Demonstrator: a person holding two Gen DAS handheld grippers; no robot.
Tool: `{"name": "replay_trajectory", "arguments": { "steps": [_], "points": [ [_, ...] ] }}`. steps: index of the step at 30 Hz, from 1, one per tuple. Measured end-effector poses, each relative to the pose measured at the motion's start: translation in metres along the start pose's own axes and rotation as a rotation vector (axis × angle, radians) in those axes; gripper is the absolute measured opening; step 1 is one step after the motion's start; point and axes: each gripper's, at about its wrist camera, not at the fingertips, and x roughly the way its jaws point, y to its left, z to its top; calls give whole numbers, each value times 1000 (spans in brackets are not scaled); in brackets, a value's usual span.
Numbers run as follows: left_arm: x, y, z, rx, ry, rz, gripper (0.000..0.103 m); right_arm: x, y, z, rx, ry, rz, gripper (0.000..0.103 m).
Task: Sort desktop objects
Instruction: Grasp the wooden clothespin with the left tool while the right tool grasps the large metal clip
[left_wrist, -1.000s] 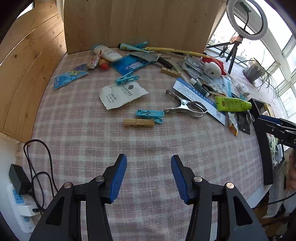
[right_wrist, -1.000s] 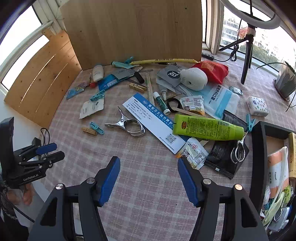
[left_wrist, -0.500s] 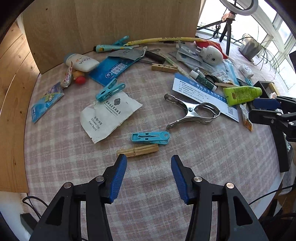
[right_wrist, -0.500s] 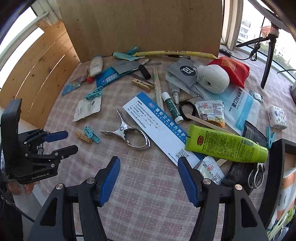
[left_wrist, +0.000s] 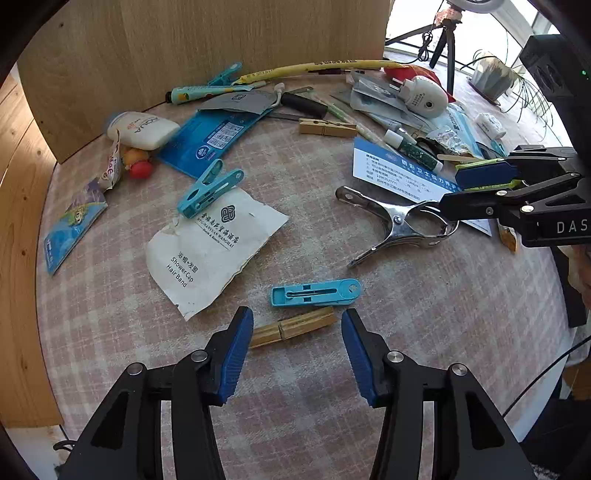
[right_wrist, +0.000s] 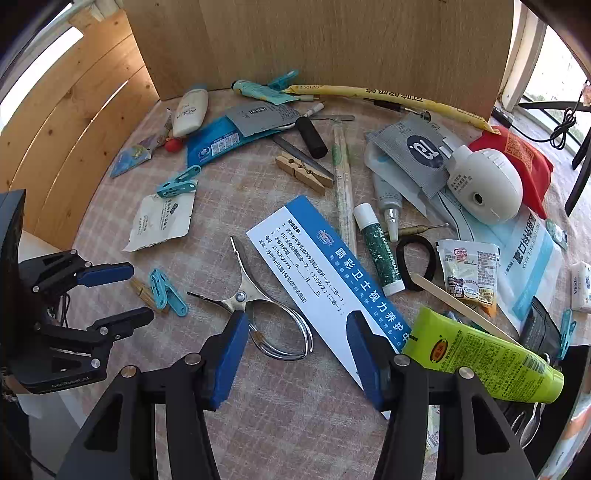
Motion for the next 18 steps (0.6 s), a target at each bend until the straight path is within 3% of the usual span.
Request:
{"name": "replay_trajectory", "arguments": {
  "steps": [5, 14, 18],
  "points": [
    [8, -2, 7, 16, 16, -17, 54, 16, 5, 7, -20, 28, 19, 43],
    [20, -10, 13, 42, 55, -20, 53, 27, 5, 12, -23, 43, 31, 40],
    [22, -14, 9, 41, 67, -37, 43, 25, 3, 9, -26, 46, 37, 38]
  ]
}}
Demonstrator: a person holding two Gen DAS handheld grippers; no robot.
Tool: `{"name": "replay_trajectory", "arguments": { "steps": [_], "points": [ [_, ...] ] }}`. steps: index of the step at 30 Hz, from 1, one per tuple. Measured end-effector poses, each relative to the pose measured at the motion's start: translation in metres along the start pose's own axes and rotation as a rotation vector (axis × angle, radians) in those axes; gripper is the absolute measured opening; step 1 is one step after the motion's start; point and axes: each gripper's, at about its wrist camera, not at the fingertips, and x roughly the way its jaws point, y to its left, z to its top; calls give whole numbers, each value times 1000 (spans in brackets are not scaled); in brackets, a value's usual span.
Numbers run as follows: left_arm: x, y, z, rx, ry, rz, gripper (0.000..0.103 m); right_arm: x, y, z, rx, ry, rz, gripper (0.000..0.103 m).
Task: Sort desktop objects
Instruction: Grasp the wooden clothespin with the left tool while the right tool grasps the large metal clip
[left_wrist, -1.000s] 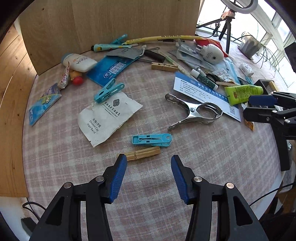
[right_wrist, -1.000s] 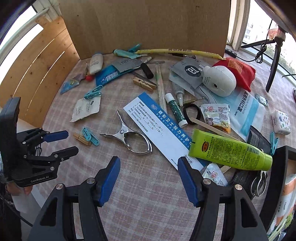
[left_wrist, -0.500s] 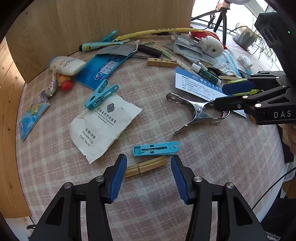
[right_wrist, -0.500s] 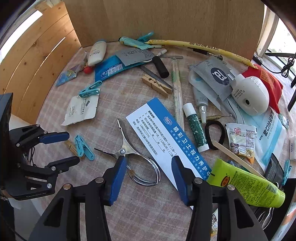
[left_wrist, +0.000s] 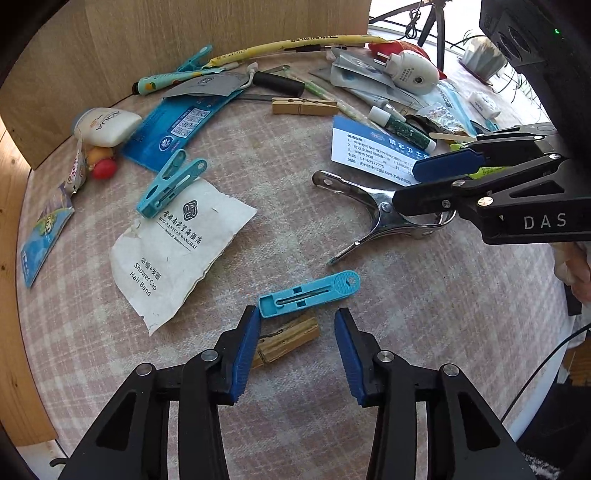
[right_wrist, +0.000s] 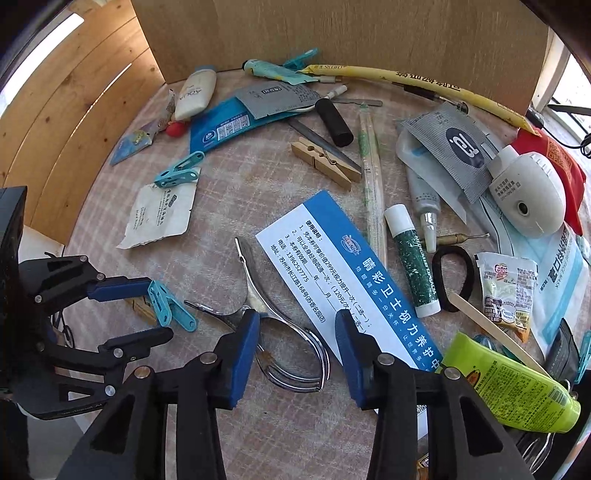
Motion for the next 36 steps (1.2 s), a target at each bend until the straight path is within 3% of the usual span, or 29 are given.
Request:
{"name": "replay_trajectory", "arguments": {
  "steps": [12, 17, 21, 24, 26, 28, 36],
  "points": [
    [-2, -8, -17, -21, 6, -5, 18, 5, 2, -17, -6, 48, 10, 19],
    [-10, -12, -18, -3, -20, 8, 19, 3, 5, -20, -30, 45, 6, 19],
    [-5, -16, -12, 23, -2, 1, 40, 6, 8, -15, -34, 31, 2, 20],
    [-2, -17, -13, 33, 11, -4, 39, 11, 16, -14, -39, 31, -1, 19],
    [-2, -19, -15, 26, 14, -2, 34, 11, 20, -17, -43, 33, 5, 10],
    [-3, -19, -17, 18, 12, 25, 13, 15, 25, -21, -49, 35, -2, 6],
    [-15, -28, -40, -37, -11, 27, 13, 3, 28, -46, -37, 1, -10, 4]
  ]
}}
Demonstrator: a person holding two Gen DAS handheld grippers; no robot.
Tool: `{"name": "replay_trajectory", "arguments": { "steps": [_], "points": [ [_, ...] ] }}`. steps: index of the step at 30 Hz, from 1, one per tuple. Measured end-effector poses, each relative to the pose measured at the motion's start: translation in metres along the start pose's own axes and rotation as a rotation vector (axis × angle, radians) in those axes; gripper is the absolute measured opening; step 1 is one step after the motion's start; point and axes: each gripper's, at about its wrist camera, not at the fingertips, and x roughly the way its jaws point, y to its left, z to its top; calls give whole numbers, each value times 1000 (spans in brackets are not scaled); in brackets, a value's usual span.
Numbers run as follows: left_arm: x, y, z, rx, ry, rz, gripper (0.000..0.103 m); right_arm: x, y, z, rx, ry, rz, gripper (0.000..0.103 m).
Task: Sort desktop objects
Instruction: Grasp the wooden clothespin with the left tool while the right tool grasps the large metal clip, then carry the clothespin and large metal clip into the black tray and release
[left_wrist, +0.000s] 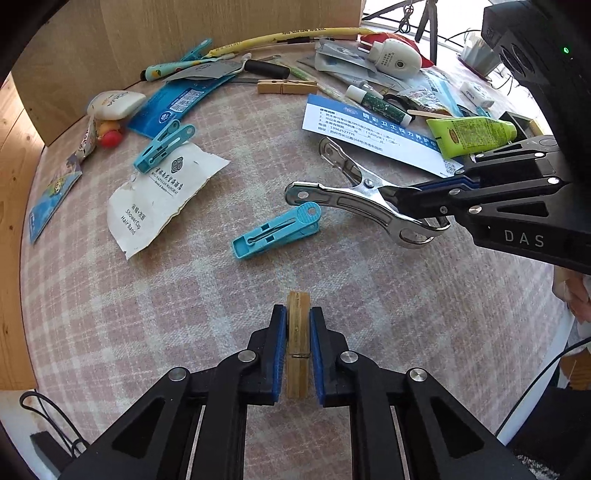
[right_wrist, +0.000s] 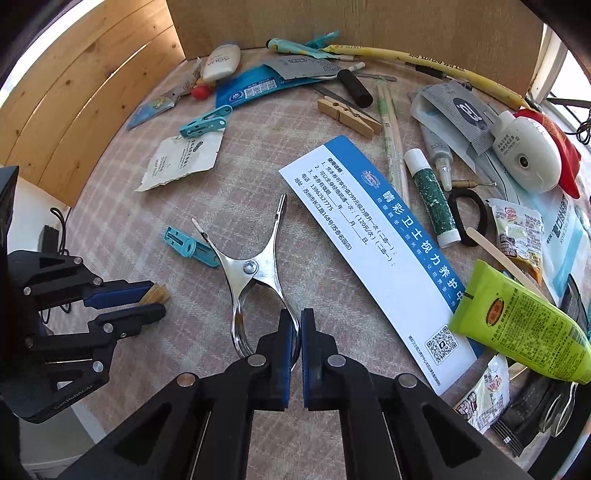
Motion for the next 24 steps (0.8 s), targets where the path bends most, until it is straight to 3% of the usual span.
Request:
{"name": "replay_trajectory", "arguments": {
  "steps": [11, 24],
  "points": [
    [-43, -33, -2, 6, -85, -8, 13, -55, -25, -34, 47, -81, 18, 4],
    [-47, -144, 31, 111, -134, -84, 13, -130, -106, -112, 184, -171, -52, 4]
  ]
}}
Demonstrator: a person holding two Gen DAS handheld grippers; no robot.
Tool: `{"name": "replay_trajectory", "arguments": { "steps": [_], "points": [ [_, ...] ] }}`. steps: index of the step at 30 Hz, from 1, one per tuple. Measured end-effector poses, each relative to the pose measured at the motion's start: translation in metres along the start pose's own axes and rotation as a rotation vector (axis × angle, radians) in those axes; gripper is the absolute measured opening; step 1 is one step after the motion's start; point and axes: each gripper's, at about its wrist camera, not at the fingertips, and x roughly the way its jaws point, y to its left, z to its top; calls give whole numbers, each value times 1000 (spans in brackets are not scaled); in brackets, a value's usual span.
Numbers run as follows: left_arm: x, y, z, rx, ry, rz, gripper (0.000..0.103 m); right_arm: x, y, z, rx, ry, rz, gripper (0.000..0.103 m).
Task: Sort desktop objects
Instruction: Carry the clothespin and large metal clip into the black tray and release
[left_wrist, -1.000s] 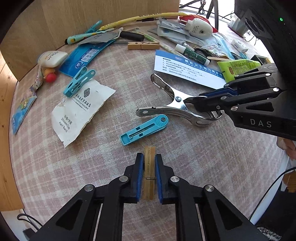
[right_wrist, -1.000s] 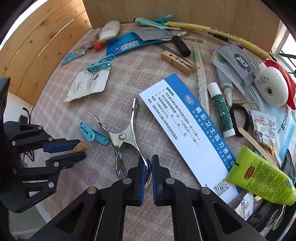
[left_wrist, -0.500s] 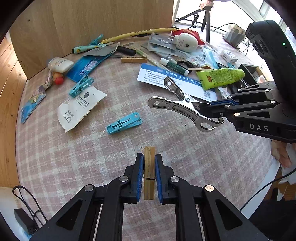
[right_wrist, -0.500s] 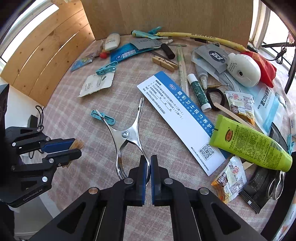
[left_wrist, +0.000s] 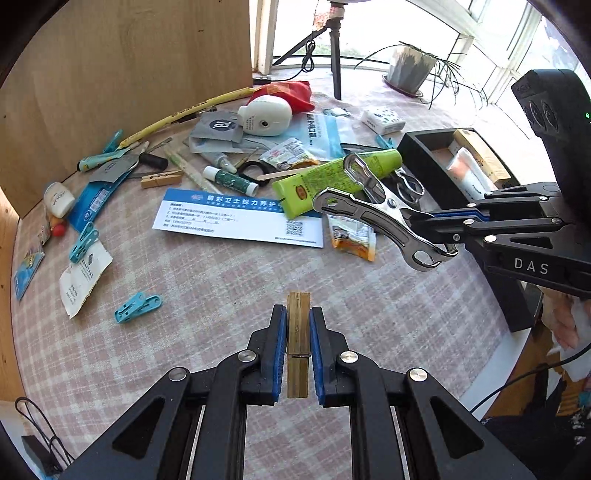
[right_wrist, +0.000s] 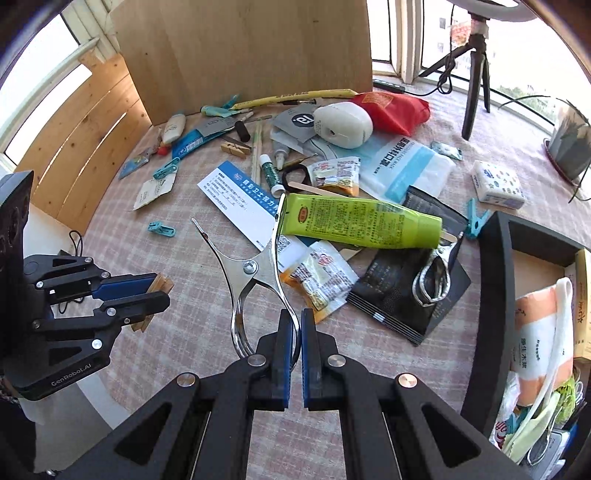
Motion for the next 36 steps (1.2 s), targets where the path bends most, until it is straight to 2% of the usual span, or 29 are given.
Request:
{"name": "replay_trajectory", "arguments": {
  "steps": [6, 17, 23, 28, 30, 31, 32, 33, 34, 36],
  "points": [
    [14, -68, 36, 85, -12, -65, 13, -41, -75, -33, 132, -48, -66, 4],
    [43, -204, 104, 258, -35, -164, 13, -123, -211, -108, 378, -121, -243, 4],
    [61, -264, 123, 316, -20, -199, 13, -149, -264, -139, 471, -135, -311, 4],
    [70, -306, 132, 360, -17, -202, 14, -158, -286, -149, 505, -144, -335, 4],
    [71, -318, 134, 375, -28, -194, 14, -159, -289, -148, 500, -148, -331, 9],
    [71, -323, 134, 383, -24, -191, 17, -160, -290, -148, 505, -142, -333, 29],
    [72, -326, 134, 385, -21, -178, 22, -161, -290, -148, 510, -148, -343, 53],
    [71, -328, 134, 385, -27, -161, 35, -163, -289, -147, 509, -168, -356, 58],
    [69, -327, 133, 389, -37, -149, 46, -165, -287, -146, 501, -181, -362, 59],
    [67, -325, 132, 385, -48, -134, 49, -166, -284, -143, 490, -183, -361, 59]
  ]
}}
